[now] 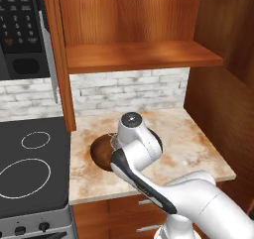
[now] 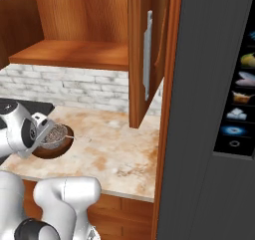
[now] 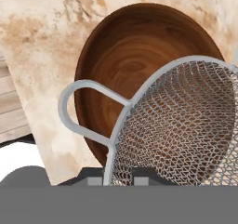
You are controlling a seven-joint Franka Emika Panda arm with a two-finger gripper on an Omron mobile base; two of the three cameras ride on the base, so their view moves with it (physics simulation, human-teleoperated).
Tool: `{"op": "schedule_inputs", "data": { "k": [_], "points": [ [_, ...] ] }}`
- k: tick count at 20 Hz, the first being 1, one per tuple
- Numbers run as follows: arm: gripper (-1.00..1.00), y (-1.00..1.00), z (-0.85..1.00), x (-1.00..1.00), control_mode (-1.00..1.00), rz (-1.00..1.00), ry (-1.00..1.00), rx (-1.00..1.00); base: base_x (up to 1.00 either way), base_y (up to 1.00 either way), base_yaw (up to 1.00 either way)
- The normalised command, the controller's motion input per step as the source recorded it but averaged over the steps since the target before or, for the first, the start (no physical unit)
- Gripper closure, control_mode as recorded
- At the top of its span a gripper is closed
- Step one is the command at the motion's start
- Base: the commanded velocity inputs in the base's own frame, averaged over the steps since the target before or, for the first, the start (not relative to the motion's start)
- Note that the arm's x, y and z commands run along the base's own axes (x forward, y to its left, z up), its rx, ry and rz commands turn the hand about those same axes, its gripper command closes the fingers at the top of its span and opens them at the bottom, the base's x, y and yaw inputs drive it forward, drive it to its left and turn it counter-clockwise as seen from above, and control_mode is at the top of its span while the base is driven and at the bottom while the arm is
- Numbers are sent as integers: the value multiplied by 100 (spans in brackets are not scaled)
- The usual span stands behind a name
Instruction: Open the cabinet and setup a tea strainer by placing it in the bowl upright.
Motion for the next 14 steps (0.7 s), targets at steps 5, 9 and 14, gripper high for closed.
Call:
{"op": "schedule_inputs", "data": {
  "k": [5,9,14],
  "points": [
    [100,31,0,12,-100,6,3,0,0,0,0],
    [100,20,-4,33,-100,0,15,0,0,0,0],
    [100,24,-9,25,-100,0,15,0,0,0,0]
  ]
}}
